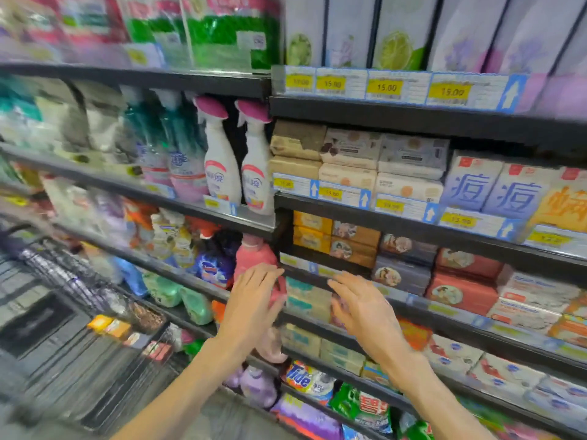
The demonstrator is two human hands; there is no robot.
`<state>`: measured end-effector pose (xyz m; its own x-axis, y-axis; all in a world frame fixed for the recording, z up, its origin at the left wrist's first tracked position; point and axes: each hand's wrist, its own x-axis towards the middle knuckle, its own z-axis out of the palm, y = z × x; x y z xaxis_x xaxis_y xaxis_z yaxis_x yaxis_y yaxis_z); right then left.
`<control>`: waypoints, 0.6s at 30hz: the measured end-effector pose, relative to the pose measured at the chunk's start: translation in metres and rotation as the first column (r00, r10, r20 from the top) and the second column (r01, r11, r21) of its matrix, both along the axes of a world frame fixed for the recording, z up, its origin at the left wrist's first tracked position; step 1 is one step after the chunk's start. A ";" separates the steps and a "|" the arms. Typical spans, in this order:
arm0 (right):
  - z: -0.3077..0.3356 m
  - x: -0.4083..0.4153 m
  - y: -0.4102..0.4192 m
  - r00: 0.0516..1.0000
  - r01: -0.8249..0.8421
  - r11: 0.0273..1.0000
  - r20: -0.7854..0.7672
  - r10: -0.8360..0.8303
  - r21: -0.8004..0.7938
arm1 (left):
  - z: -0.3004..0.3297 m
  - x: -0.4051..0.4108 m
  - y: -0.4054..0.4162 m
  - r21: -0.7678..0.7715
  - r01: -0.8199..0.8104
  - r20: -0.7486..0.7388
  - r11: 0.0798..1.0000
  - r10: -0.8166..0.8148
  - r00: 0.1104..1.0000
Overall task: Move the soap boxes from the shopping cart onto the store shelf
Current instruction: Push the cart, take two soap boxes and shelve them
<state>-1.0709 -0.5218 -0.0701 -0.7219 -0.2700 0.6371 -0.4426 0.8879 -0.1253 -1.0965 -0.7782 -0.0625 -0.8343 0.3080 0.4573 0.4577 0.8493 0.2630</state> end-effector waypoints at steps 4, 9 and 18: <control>-0.003 -0.014 -0.087 0.984 -0.178 0.981 0.042 0.176 0.073 | -0.010 0.034 -0.088 0.012 -0.145 -0.011 0.989 0.146 0.989; -0.004 -0.017 -0.213 0.945 -0.311 0.943 0.144 0.293 0.119 | -0.026 0.076 -0.219 -0.073 -0.330 0.092 0.941 0.336 0.937; -0.007 0.001 -0.451 0.891 -0.443 0.873 0.213 0.402 0.205 | -0.034 0.160 -0.454 -0.141 -0.488 0.178 0.862 0.507 0.844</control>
<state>-1.0698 -0.9731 -0.0766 -0.5895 -0.7020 0.3995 -0.7742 0.6321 -0.0317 -0.9369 -1.2327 -0.0962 -0.9568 -0.1427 0.2532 -0.0872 0.9720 0.2182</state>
